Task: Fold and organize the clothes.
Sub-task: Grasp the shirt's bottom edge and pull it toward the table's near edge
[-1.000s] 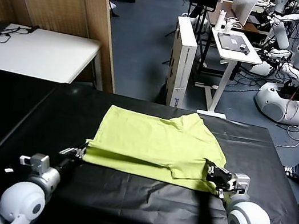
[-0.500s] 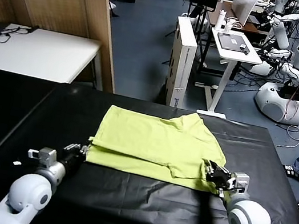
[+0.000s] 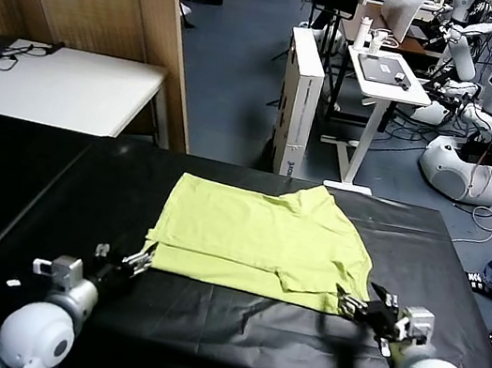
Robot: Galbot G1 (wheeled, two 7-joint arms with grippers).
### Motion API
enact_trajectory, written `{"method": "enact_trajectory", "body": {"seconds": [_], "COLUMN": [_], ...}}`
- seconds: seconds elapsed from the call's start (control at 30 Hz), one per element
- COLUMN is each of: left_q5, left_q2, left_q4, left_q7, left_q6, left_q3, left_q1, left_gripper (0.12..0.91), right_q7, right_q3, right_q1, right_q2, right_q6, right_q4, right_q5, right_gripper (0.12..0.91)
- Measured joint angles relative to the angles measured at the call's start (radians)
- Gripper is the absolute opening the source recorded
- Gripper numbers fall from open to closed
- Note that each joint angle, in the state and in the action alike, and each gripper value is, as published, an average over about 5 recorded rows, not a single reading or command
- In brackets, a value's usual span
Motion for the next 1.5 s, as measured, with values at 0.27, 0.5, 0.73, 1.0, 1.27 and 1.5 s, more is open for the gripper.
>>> {"method": "enact_trajectory", "body": {"seconds": [0.27, 0.5, 0.73, 1.0, 1.27, 1.5], "left_q5": [0.000, 0.000, -0.001, -0.008, -0.007, 0.002], "left_q2": [-0.020, -0.024, -0.022, -0.023, -0.018, 0.037], "left_q4": [0.003, 0.018, 0.026, 0.042, 0.040, -0.002], "left_q7": [0.001, 0.001, 0.005, 0.012, 0.010, -0.001], "left_q6": [-0.001, -0.003, -0.007, -0.017, -0.014, -0.004], "left_q3": [0.009, 0.013, 0.013, 0.018, 0.016, -0.018], "left_q1": [0.011, 0.007, 0.000, -0.012, -0.001, 0.054], "left_gripper": [0.897, 0.865, 0.795, 0.597, 0.156, 0.145], "right_q7": [-0.007, -0.011, -0.016, -0.017, -0.002, 0.064], "right_q3": [0.017, 0.002, -0.005, -0.008, 0.003, 0.026], "right_q1": [-0.040, -0.028, -0.023, -0.024, -0.050, -0.111], "right_q2": [0.001, 0.003, 0.006, 0.009, -0.012, -0.029], "right_q6": [0.005, 0.006, 0.005, 0.007, -0.025, -0.109], "right_q4": [0.001, -0.014, -0.023, -0.024, 0.017, 0.107], "right_q5": [-0.001, -0.005, -0.007, -0.006, 0.030, 0.074], "right_gripper": [0.880, 0.734, 0.533, 0.183, 0.140, 0.140]}}
